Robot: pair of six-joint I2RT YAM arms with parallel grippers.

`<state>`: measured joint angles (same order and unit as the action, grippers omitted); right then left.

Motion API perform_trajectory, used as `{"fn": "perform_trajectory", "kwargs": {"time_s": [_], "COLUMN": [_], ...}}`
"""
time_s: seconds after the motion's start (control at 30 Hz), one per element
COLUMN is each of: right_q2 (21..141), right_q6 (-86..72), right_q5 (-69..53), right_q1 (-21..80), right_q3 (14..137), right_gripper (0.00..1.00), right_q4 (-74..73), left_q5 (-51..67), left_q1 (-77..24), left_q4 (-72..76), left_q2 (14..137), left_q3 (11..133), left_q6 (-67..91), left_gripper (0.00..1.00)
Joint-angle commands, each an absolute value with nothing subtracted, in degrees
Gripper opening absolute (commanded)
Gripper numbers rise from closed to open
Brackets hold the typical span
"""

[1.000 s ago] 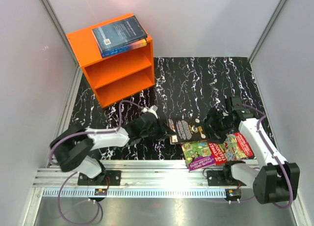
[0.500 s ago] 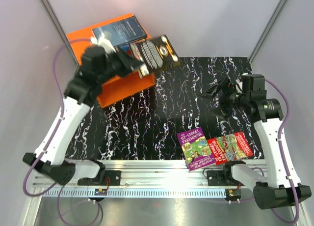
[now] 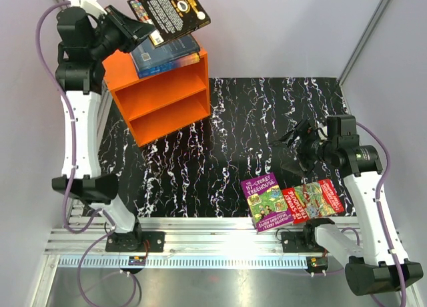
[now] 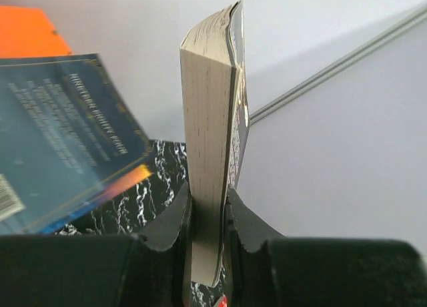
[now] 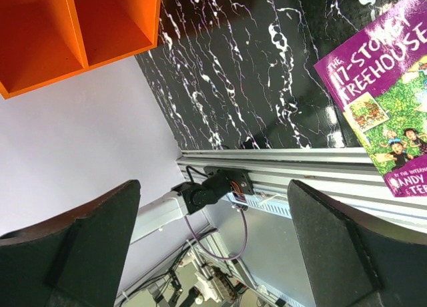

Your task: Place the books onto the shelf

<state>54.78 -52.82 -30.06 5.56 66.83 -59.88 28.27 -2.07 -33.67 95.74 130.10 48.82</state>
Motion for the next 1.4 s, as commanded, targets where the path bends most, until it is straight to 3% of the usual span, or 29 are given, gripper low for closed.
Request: {"fn": "perform_trajectory", "kwargs": {"time_s": [0.0, 0.27, 0.87, 1.1, 1.13, 1.23, 1.27, 1.33, 1.37], "right_q2": [54.5, 55.2, 59.9, 61.3, 61.4, 61.4, 61.3, 61.2, 61.3], "right_q6": [-51.6, -50.9, -50.1, -49.8, -49.9, -50.0, -50.2, -50.3, -50.4], "right_q5": [-31.4, -31.6, -32.7, -33.2, -33.2, -33.4, -33.5, -33.9, -33.9], "right_q1": [5.4, 5.3, 5.4, 5.4, 5.3, 5.4, 5.4, 5.3, 5.3], "right_q3": [67.8, 65.7, 63.9, 64.0, 64.0, 63.5, 63.2, 62.8, 62.8], "right_gripper": [1.00, 1.00, 1.00, 1.00, 1.00, 1.00, 1.00, 1.00, 1.00], "right_q4": [-60.8, -60.1, -56.3, -55.3, -55.1, -54.7, -54.6, -54.3, -54.2], "left_q5": [38.4, 46.9, 49.3, 49.7, 49.9, 49.5, 49.3, 48.3, 48.1], "left_q1": [2.4, 9.4, 11.8, 12.2, 12.4, 12.5, 12.7, 12.9, 13.2], "left_q4": [-33.2, -37.2, -45.0, -46.1, -46.3, -46.9, -46.9, -47.5, -47.5], "left_q2": [99.8, 106.9, 109.3, 110.4, 110.5, 110.3, 110.2, 109.7, 109.6], "left_q3": [133.6, 135.5, 134.4, 135.3, 135.3, 135.5, 135.5, 135.6, 135.8], "left_q6": [50.1, 50.2, 47.1, 47.3, 47.4, 46.6, 46.8, 47.0, 47.1], "left_gripper": [0.00, 0.00, 0.00, 0.13, 0.19, 0.52, 0.67, 0.76, 0.90]}}
